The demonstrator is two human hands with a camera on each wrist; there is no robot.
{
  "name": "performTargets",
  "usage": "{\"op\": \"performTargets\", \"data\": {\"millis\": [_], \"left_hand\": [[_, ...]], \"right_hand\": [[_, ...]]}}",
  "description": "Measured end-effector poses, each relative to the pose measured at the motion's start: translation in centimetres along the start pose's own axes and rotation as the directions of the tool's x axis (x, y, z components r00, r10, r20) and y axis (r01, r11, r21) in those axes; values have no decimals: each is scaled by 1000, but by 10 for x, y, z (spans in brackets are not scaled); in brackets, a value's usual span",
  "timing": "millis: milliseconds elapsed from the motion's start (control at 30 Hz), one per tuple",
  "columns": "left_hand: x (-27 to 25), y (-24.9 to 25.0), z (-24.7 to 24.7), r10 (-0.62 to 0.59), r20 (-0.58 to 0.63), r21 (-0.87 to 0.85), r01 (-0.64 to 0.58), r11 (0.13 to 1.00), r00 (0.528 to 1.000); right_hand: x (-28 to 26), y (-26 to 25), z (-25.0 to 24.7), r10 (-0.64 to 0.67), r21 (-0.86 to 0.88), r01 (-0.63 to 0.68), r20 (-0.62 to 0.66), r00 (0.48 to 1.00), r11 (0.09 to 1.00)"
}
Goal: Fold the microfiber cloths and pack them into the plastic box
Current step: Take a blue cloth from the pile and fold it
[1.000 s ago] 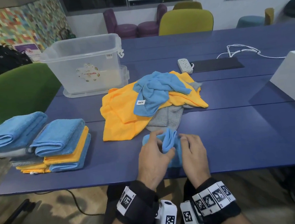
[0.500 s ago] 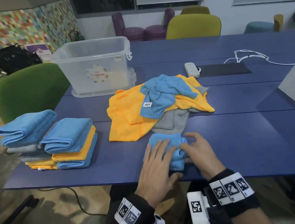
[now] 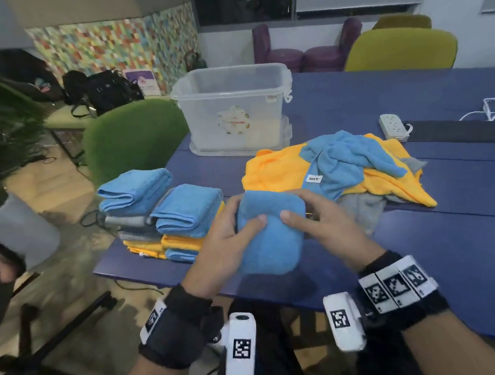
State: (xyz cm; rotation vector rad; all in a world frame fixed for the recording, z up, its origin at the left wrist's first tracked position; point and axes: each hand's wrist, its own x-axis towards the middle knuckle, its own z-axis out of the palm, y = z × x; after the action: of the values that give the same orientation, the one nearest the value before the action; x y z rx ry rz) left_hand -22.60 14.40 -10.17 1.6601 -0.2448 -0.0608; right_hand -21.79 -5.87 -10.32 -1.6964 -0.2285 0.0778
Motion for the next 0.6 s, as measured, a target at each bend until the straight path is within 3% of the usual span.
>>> {"op": "performTargets", "data": {"millis": [100, 233, 400, 533, 600], "left_hand": [[6, 7, -32, 75, -230, 175, -34, 984, 970], [18, 29, -68, 220, -438, 447, -1, 894, 871], [31, 45, -96, 354, -455, 698, 81, 712, 817], [43, 38, -103, 430, -375, 856, 128, 502, 822], [54, 29, -107, 392, -337, 908, 186, 375, 856]], "right_hand": [[27, -14, 30, 51, 93, -47, -38, 998, 995], [68, -38, 73, 80, 223, -70, -36, 996, 972], [121, -50, 109, 149, 298, -144, 5, 989, 944], [148, -42, 119, 250, 260, -253, 43, 967, 932], [156, -36, 119, 287, 216, -281, 5, 958, 935]]}}
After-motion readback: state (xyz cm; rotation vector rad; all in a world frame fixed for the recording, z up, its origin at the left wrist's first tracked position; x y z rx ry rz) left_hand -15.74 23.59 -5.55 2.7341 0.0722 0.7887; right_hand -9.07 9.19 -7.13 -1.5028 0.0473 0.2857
